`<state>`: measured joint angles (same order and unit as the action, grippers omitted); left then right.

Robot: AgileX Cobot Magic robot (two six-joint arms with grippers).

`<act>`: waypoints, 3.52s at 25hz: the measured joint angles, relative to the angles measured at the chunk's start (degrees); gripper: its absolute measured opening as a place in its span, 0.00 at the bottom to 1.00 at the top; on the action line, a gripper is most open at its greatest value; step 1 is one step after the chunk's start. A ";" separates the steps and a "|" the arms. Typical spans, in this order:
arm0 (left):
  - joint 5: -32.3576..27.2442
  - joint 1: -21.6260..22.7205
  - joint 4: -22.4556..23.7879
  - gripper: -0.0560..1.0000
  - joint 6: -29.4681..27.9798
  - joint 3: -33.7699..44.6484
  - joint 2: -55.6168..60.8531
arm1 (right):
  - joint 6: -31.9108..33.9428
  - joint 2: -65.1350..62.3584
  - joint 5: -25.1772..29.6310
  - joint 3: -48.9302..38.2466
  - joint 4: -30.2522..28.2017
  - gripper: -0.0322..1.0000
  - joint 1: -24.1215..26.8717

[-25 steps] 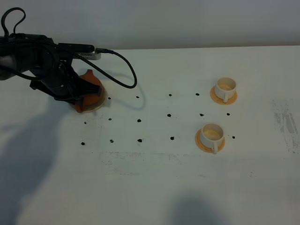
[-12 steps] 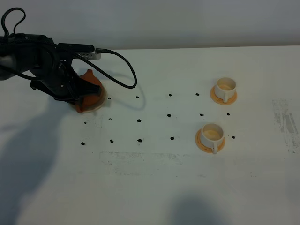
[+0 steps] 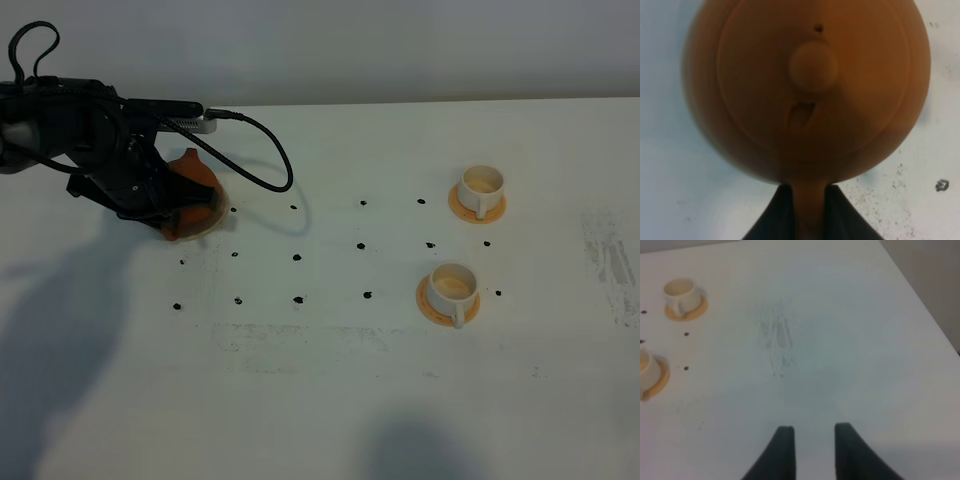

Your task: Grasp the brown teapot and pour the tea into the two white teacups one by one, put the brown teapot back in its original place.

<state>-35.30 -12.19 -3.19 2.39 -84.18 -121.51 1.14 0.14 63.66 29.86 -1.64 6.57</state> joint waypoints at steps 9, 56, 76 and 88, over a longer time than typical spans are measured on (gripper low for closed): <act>-0.09 0.00 0.01 0.14 1.99 0.00 0.00 | 0.00 0.00 0.00 0.00 0.00 0.24 0.00; 8.04 -2.45 -2.34 0.14 16.65 4.53 8.02 | 0.00 0.00 0.00 0.00 0.00 0.24 0.00; 2.66 -10.89 -16.40 0.14 46.27 -5.26 5.31 | 0.00 0.00 0.00 0.00 0.00 0.24 0.00; -1.14 -14.55 -22.11 0.14 57.70 -12.33 -0.34 | 0.00 0.00 0.00 0.00 0.05 0.24 0.00</act>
<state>-36.43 -26.75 -25.31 60.09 -96.51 -121.86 1.14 0.14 63.66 29.86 -1.59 6.57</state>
